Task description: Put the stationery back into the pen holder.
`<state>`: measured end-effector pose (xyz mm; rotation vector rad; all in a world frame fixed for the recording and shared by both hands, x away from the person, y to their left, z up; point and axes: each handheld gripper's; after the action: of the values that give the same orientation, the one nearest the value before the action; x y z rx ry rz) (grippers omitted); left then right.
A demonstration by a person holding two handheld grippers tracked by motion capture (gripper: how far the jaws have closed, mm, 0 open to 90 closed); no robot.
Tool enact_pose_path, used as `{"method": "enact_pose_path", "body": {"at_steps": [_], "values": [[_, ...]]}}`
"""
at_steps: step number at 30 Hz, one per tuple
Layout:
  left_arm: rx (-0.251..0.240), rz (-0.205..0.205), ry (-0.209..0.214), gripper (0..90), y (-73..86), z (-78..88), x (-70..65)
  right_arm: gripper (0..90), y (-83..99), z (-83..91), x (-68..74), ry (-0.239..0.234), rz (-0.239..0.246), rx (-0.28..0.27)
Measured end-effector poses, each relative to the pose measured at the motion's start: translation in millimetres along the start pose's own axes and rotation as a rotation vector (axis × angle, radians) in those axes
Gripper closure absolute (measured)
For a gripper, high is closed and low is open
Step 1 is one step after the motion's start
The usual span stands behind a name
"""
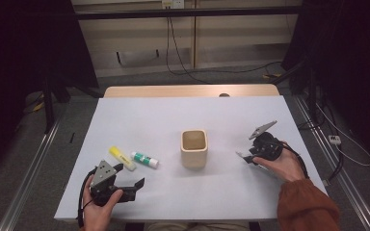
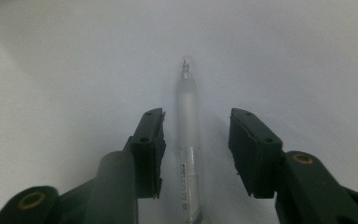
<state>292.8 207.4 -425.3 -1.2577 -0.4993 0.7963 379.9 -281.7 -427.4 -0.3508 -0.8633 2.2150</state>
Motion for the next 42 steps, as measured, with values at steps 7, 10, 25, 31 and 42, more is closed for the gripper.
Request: {"method": "enact_pose_path", "body": {"at_steps": [7, 10, 25, 31, 42], "values": [[-0.003, 0.0, 0.0, 7.3, -0.1, 0.3, 0.3, 68.4, -0.1, -5.2, 1.5, 0.0, 0.015, 0.02], [-0.003, 0.0, 0.0, 7.3, -0.2, 0.4, 0.4, 72.1, 0.0, -6.3, 0.6, -0.01, 0.005, 0.026], [0.001, -0.001, -0.002, 7.3, 0.2, 0.2, 0.0, 80.6, -6.3, -10.7, 0.4, -0.011, -0.003, 0.078], [0.001, -0.003, -0.001, 7.3, 0.2, 0.1, 0.5, 81.2, -6.2, -9.6, 1.7, 0.001, -0.007, 0.072], [-0.001, 0.0, 0.001, 7.3, -0.3, 0.9, 0.5, 81.3, -13.5, 5.5, 6.3, 0.007, -0.025, -0.019]]}}
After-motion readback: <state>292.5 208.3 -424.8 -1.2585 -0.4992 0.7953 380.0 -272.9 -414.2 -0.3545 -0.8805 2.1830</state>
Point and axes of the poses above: each handheld gripper's, and its own axes: z roughly backward along the jaws, y roughly out of its underside, x roughly to its left, and after that the axes turned 15 degrees about -x, right-handed
